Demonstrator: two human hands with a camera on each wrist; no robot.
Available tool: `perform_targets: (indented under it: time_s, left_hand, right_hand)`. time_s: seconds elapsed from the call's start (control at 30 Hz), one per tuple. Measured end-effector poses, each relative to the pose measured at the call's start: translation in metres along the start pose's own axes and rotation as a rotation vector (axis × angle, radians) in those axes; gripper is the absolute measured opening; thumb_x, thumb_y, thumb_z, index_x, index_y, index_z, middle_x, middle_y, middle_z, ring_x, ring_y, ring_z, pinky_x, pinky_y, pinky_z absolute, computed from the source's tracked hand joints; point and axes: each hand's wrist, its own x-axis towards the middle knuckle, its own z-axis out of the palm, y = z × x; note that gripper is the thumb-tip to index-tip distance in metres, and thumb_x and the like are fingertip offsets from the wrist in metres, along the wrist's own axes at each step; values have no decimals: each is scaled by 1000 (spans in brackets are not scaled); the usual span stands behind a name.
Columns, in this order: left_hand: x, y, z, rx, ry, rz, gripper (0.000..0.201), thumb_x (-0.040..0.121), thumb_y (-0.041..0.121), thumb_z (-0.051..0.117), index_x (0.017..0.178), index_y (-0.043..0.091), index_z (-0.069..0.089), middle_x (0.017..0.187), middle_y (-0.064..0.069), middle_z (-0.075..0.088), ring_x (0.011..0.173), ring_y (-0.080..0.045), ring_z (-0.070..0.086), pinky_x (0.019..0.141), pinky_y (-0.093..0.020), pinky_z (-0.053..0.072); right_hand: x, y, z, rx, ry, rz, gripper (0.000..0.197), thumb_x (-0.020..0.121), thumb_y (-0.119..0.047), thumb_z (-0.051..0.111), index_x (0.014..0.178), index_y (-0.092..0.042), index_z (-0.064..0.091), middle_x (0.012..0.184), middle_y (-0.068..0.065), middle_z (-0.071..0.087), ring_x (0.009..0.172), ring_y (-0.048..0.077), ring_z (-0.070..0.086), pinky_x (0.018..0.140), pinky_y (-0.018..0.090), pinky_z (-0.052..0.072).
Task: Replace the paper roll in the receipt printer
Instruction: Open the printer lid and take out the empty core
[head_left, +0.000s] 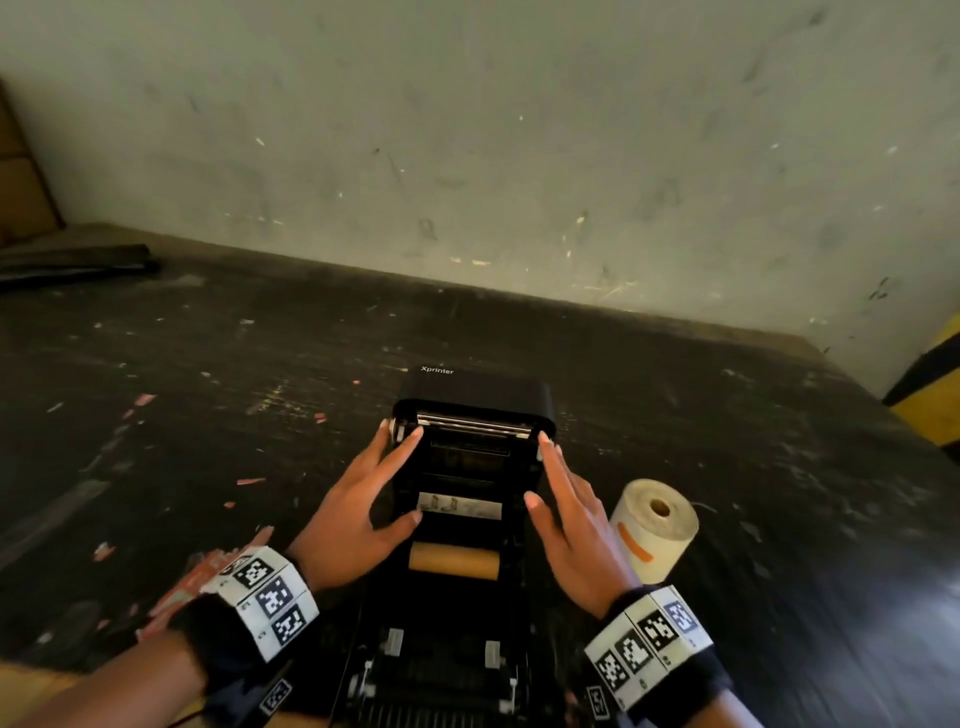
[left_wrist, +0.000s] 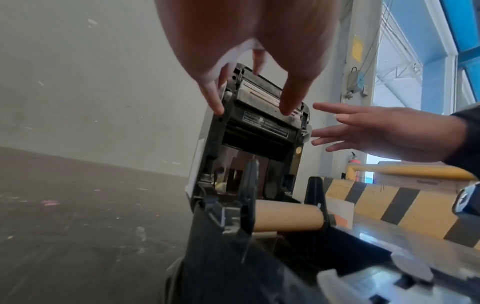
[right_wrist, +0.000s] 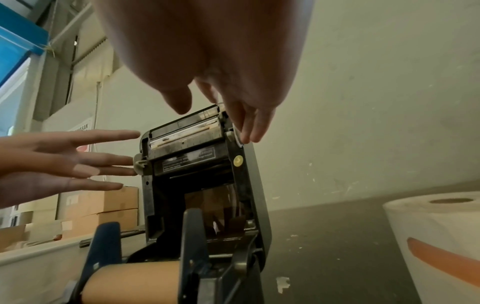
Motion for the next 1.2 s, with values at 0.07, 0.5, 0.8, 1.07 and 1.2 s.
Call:
perform_targets:
  time_s: [0.07,0.5,0.8,1.07,1.2]
  left_hand:
    - [-3,-5,2,18,-52,18,85,83,27,66,139,54,7,157,8,-10,143,-5,-4,115,-30,14]
    - [-30,-36,39,74,-329,-229,87,79,36,56,133,60,-9,149,-2,33,132,-17,39,108,-43,38]
    - [-24,-37,44,-45,-192,-264,66,83,25,62,140,33,30,134,0,56,123,-12,51,105,-42,42]
    - [-14,-18,39,-73,18,-184,41,89,23,59,128,18,52,128,-1,60,118,-5,52,103,-23,40]
    - [-6,1,23,-133,106,-103,39,88,23,60,126,19,55,119,5,64,107,15,52,93,-3,35]
  right_hand:
    - [-3,5,2,20,-6,8,63,96,-38,35,138,-48,-11,155,-3,15,134,0,11,112,30,15]
    - [-21,18,41,-51,-329,124,78,95,-24,43,136,-42,-20,131,-2,51,126,9,39,115,30,12]
    - [-30,5,44,52,-282,146,79,93,-12,46,137,-46,-10,136,-3,46,115,-2,34,104,19,12]
    - [-31,15,53,176,-128,184,88,89,-9,51,133,-61,-5,138,-4,48,129,10,38,113,38,27]
    - [-31,9,38,248,12,130,81,88,-7,54,137,-55,10,135,-5,52,124,9,48,107,35,38]
